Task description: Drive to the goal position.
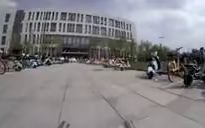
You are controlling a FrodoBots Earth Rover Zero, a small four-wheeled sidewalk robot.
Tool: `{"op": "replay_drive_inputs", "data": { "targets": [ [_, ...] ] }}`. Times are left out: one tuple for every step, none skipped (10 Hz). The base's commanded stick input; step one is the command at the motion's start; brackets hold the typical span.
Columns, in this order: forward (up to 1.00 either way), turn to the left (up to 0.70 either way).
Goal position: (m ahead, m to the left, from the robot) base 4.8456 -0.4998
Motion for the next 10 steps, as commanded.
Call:
{"op": "replay_drive_inputs", "data": {
  "targets": [
    [1.00, 0.40],
    [1.00, 0.40],
    [1.00, 0.40],
    [1.00, 0.39],
    [1.00, 0.34],
    [1.00, 0.05],
    [1.00, 0.00],
    [1.00, 0.00],
    [1.00, 0.00],
    [1.00, 0.00]
  ]
}}
